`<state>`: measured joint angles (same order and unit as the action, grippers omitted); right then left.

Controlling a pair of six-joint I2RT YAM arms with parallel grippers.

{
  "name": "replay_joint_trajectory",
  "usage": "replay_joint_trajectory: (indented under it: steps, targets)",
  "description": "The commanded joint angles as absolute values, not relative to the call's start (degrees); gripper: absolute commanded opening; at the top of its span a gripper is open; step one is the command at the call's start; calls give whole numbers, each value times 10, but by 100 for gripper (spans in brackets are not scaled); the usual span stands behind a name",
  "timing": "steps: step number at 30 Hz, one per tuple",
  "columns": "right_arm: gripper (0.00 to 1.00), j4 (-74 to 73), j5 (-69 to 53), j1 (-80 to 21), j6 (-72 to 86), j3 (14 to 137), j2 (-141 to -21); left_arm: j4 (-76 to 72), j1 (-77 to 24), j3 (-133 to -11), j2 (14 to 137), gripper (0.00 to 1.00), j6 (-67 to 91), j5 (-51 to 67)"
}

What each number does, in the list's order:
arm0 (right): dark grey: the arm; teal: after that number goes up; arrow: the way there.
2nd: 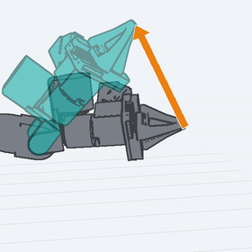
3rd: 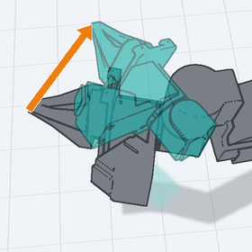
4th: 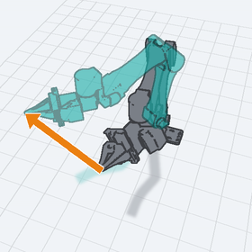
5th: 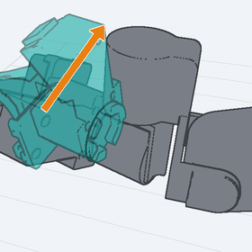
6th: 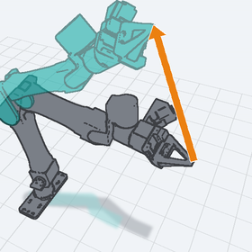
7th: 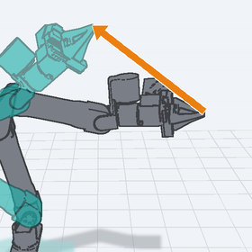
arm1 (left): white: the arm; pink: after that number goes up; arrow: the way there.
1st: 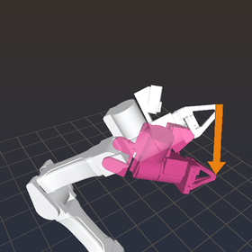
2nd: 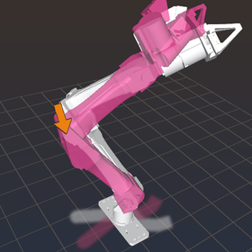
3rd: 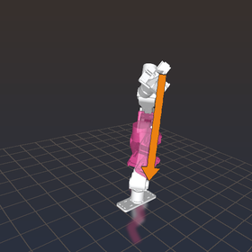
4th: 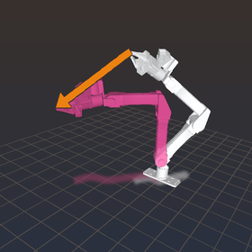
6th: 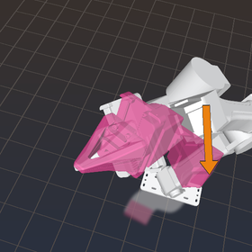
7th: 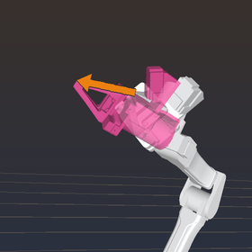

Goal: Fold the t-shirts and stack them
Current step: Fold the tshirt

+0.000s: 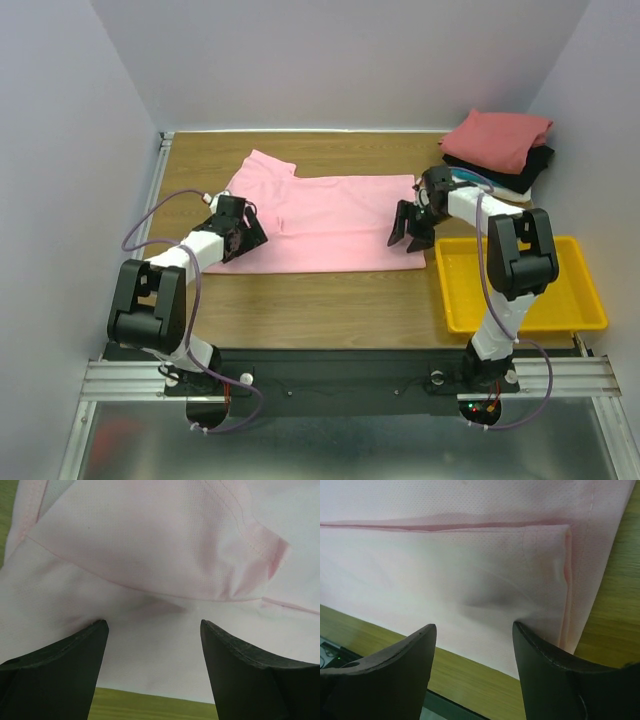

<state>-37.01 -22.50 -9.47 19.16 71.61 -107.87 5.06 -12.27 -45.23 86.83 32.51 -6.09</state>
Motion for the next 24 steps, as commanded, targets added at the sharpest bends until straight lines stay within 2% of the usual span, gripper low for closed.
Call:
replay_joint_trajectory:
  steps: [1, 6, 11, 19, 24]
  targets:
    - [69, -413, -227, -98, 175, 746, -1055, 98, -131, -490, 827, 86, 330, -74]
    - [69, -423, -226, -98, 178, 824, -1071, 115, -131, -585, 850, 86, 316, -88]
    - [70, -420, -218, -98, 178, 882, -1123, 109, -132, -649, 926, 86, 313, -81]
    - [69, -413, -201, -97, 155, 882, -1184, 51, -133, -625, 993, 86, 337, -48]
    - [70, -410, -188, -103, 149, 841, -1178, 43, -134, -567, 972, 86, 337, -59]
